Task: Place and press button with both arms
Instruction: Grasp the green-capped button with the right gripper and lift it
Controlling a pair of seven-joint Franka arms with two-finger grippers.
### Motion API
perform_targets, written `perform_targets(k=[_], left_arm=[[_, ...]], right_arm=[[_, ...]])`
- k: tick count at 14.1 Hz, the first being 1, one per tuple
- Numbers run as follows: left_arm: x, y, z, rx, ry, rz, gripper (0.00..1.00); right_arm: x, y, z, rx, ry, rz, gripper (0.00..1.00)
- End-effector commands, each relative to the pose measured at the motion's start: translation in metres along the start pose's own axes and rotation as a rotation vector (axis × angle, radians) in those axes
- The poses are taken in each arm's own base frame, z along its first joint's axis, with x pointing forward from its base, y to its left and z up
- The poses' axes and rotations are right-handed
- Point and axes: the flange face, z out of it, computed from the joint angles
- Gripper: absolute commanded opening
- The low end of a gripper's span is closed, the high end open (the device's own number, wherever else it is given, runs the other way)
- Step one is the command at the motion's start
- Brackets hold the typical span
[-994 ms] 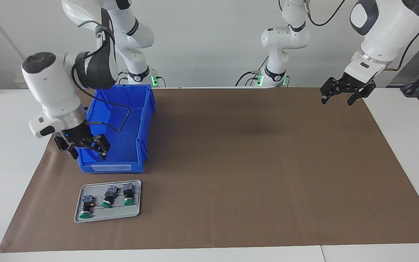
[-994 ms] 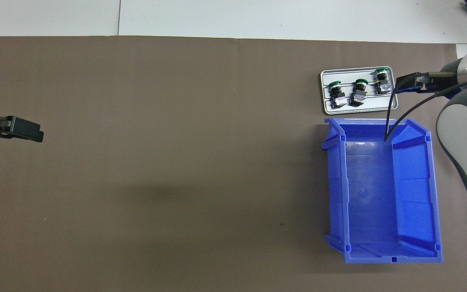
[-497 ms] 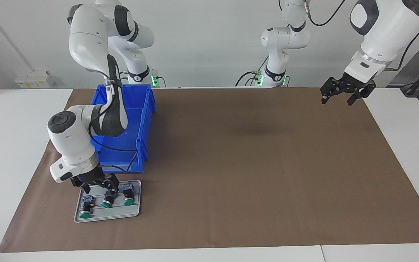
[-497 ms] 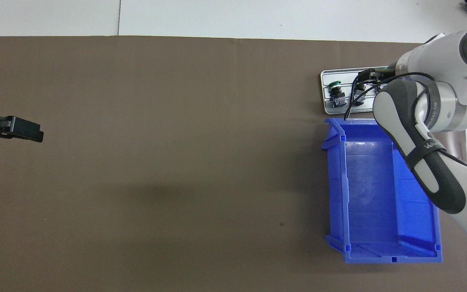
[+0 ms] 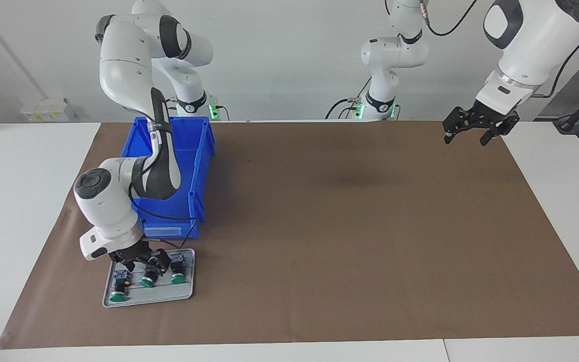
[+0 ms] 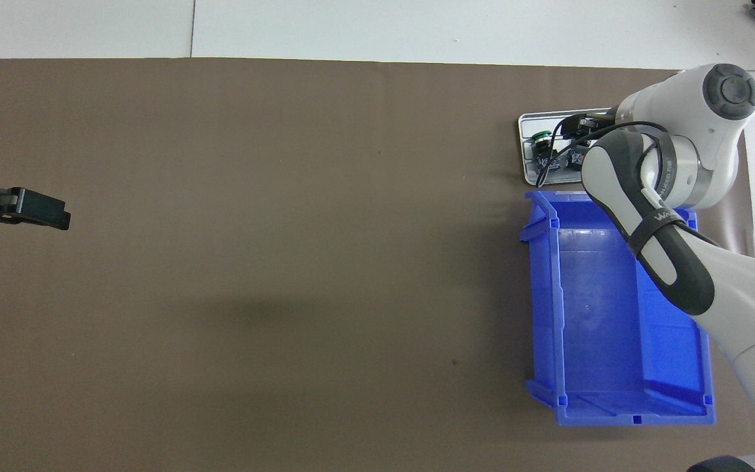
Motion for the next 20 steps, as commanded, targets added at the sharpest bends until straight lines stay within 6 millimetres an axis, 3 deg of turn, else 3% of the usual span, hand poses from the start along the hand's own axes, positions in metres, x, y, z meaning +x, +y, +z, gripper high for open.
perform_targets(k=[1,3,4,6,7,9,12,13,15,19,20], left_arm=[[-0.009,-0.002,-0.001,0.016,-0.004,-0.012,1.0],[-0.009,-0.002,-0.001,0.016,-0.002,-0.012,1.0],[-0.009,-0.002,-0.001,0.016,-0.002,-0.012,1.0],[-0.009,-0.002,-0.001,0.016,-0.004,-0.012,1.0],[-0.009,-0.002,-0.001,0.016,-0.002,-0.012,1.0],[-0.009,-0.002,-0.001,0.016,-0.002,-0.012,1.0],[-0.009,-0.002,-0.001,0.016,-0.004,-0.012,1.0],[-0.009,-0.002,-0.001,0.016,-0.002,-0.012,1.0],[-0.009,-0.002,-0.001,0.016,-0.004,-0.012,1.0],[-0.009,-0.002,-0.001,0.016,-0.004,-0.012,1.0],[-0.009,-0.002,-0.001,0.016,-0.004,-0.012,1.0]], right_arm=[[-0.012,0.0,0.015,0.007,-0.025,0.023,0.98],[-0.018,0.003,0.019,0.003,-0.038,0.02,0.93],[-0.017,0.007,0.019,-0.001,-0.039,0.014,0.74],[-0.016,0.008,0.016,-0.008,-0.043,0.006,0.07],[-0.014,0.01,0.014,-0.01,-0.039,0.006,0.0],[-0.011,0.009,0.009,-0.009,-0.03,0.005,0.0],[0.003,0.002,-0.017,-0.008,-0.021,0.01,0.0],[0.009,-0.003,-0.033,-0.009,-0.045,0.018,0.0],[0.024,-0.005,-0.087,-0.005,-0.026,0.105,0.0],[0.022,-0.019,-0.151,0.003,-0.031,0.375,0.0],[0.015,-0.037,-0.164,0.003,-0.034,0.459,0.0]])
